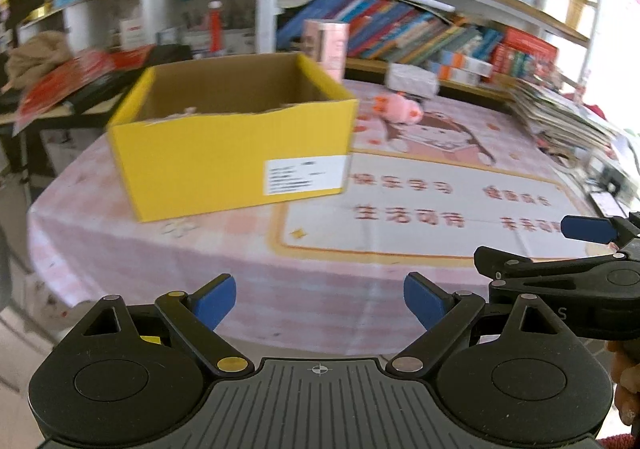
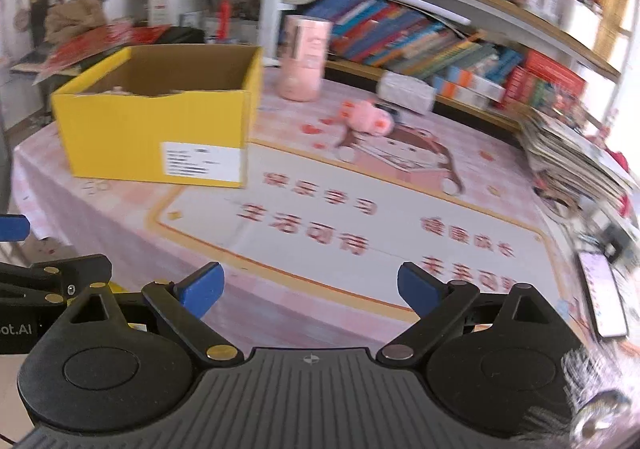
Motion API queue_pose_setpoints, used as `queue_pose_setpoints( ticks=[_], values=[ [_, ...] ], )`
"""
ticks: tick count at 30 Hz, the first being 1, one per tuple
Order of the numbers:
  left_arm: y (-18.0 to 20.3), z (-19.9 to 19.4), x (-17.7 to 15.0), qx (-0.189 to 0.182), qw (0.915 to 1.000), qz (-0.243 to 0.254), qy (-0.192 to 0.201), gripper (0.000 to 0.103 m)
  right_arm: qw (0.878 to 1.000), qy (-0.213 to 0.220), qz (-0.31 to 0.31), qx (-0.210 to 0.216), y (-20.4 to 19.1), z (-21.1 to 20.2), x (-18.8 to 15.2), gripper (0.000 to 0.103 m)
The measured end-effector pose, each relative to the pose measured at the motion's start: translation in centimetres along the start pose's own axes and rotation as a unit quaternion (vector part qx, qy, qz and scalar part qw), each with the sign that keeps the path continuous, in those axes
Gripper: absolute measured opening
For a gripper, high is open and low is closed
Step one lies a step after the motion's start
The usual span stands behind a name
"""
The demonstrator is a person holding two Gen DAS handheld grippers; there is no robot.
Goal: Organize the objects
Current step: 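Withdraw both grippers from the box toward the plush toys on the table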
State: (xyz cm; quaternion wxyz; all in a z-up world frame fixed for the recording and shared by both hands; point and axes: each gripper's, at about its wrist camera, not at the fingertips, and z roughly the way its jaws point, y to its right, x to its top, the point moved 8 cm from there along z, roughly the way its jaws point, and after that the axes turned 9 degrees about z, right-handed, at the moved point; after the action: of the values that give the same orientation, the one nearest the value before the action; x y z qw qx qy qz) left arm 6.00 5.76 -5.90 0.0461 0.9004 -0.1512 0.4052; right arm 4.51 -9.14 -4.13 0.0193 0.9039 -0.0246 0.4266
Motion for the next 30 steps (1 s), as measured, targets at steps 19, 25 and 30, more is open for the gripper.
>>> queue_pose_setpoints(
  ticks=[19,25,30],
  values=[
    [8.2,5.8,4.3,-0.065,0.9956,0.067,-0.007,0.093,0.995,-0.017,0.065,-0.072,10.0,2.7,0.8,0.094],
    [9.3,7.6,6.1,-0.060,0.9963,0.062,-0.006,0.093,0.996,-0.028,0.066,-0.060,11.7,5.2,2.1,0.094],
    [9.8,9.4,7.7,-0.053,0.9974,0.048,-0.003,0.093,0.997,-0.032,0.056,-0.042,12.7,7.6,4.1,0.094]
  ],
)
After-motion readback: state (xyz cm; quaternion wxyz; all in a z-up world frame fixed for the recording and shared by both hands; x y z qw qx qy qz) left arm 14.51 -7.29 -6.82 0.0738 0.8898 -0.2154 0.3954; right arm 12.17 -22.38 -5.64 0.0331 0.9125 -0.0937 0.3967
